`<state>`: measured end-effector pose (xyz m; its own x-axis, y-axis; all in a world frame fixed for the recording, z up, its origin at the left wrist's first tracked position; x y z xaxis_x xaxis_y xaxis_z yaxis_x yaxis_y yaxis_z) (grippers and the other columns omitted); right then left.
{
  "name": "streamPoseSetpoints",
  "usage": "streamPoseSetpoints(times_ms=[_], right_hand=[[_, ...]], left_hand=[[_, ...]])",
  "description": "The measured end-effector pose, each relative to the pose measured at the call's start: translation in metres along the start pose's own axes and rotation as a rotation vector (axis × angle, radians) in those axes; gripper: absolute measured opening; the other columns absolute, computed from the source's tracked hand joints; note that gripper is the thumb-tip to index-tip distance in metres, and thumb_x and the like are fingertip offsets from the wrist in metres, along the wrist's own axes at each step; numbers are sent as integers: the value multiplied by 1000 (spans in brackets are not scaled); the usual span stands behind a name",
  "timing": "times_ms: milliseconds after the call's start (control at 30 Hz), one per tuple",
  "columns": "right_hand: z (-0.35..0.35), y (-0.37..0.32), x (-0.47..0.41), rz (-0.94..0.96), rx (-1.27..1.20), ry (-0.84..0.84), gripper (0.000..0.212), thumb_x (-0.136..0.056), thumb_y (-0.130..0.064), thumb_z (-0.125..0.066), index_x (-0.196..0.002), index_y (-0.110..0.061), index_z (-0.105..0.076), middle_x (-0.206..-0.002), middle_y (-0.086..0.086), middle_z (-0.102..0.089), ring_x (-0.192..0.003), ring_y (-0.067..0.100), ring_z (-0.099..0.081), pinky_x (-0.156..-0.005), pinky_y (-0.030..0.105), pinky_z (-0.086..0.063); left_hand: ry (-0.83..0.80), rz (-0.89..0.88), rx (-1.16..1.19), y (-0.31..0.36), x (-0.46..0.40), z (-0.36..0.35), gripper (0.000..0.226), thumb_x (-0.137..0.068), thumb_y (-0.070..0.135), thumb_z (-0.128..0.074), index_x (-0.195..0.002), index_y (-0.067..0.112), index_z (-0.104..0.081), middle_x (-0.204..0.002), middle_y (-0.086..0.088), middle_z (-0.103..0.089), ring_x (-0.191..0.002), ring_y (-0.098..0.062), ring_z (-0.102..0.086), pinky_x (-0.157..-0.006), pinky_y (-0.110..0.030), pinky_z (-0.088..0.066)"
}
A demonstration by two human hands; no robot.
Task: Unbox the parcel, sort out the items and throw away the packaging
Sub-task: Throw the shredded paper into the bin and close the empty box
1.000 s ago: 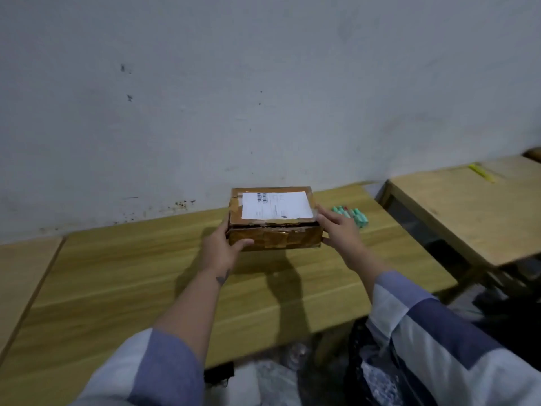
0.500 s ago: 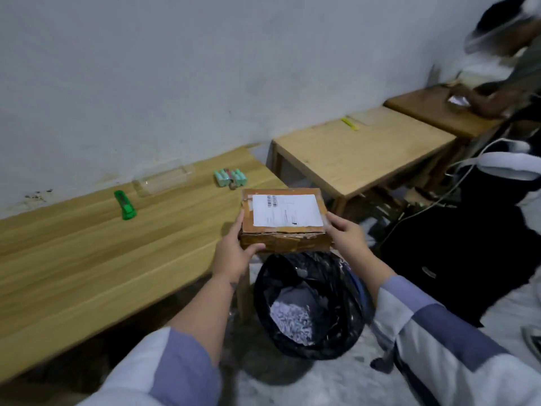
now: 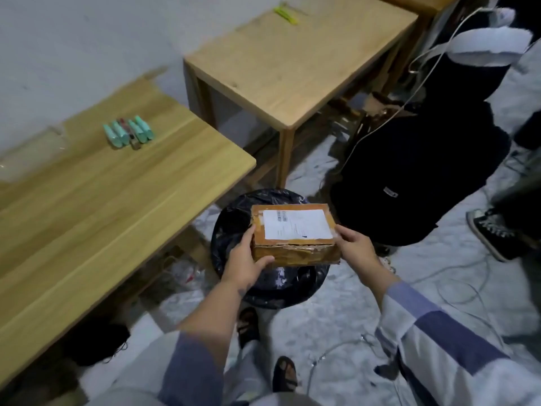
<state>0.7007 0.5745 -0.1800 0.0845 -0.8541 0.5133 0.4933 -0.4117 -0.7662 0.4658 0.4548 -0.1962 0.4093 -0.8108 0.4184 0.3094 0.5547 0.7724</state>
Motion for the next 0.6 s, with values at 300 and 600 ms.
streamPoseSetpoints(times_ms=[300,600], right_hand=[[-78,83,-93,-207,188,-61,35,-90,-34,-60,-119,-15,-66,-123,7,-65,-114,27,-60,-99,35,-46],[-152,115,-171,-104,529,-311,39,-90,-11,-50,-129,-17,-58,-124,16,-63,-113,35,-59,-89,30,-46]], left_hand=[[-159,181,-130,-101,-91,-37,85,-77,24,-76,-148,22,-29,-134,-7,-44,-123,-25,-47,-104,-36,-38],[-206,319,-150,-175,-148,-78,76,-84,12,-68,-148,19,-27,-142,-8,-47,-131,-26,-44,-97,-23,-33]])
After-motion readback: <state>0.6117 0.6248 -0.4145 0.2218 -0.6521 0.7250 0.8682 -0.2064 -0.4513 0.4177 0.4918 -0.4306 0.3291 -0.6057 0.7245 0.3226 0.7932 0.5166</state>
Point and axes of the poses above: each hand's wrist, its own x-axis away from the middle knuckle, its own z-axis out of the back of the hand, y = z × x, the point moved 10 cm from there along -x, towards the middle knuckle
